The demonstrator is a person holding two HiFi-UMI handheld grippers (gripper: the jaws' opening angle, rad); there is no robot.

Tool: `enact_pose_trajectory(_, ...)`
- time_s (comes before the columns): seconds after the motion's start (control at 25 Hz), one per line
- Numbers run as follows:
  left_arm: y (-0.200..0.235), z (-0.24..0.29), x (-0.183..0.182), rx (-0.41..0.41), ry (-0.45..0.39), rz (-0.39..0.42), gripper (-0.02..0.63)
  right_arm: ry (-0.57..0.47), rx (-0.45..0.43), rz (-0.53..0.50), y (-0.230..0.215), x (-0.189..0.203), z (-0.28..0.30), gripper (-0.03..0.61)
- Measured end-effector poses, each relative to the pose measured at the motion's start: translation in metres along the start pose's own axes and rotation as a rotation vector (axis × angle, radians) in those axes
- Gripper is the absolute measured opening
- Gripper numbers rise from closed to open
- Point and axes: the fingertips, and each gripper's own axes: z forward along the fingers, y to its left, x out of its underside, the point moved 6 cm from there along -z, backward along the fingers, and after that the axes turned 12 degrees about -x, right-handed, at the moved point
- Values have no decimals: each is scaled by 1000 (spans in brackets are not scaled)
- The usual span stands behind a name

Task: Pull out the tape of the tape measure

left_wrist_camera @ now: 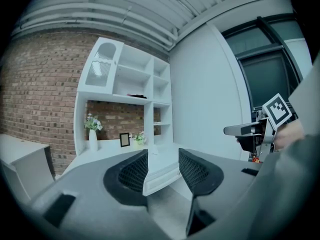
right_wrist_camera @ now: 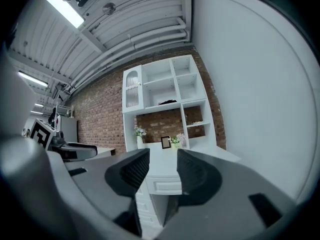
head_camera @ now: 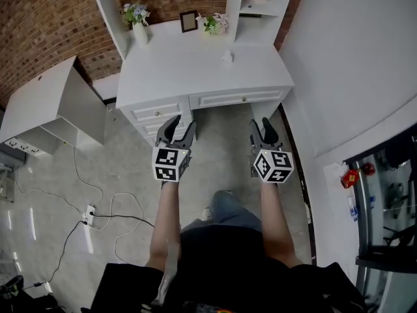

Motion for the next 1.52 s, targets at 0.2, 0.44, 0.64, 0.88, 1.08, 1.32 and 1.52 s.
enact_pose_trajectory(0.2, 2, 15, -3, 10, -7, -5, 163, -4, 19, -3, -10, -2, 5, 150)
enact_pose_trajectory(0.44, 9, 55, -3, 16, -11, 10, 166, -16, 28, -3, -34, -1, 34, 150)
enact_pose_trajectory(0.64, 21, 105, -2, 8, -6, 5, 170, -16, 30, 4, -65, -1, 79, 150)
enact_pose_trajectory(0.88, 29, 186, -2, 4, 12, 0, 173, 8, 16, -1, -118, -5, 146, 150)
enact_pose_trajectory(1.08, 44, 258, -10, -13, 28, -4, 173, 32, -10, 3, -163, -12, 217, 150)
enact_pose_trajectory(1.32, 58, 349, -19, -22, 50, 8, 179, 79, -56, -17, -213, -20, 308, 150)
enact_pose_trajectory(1.52, 65, 412, -18, -17, 72, 3, 183, 107, -83, 0, -248, -17, 366, 150)
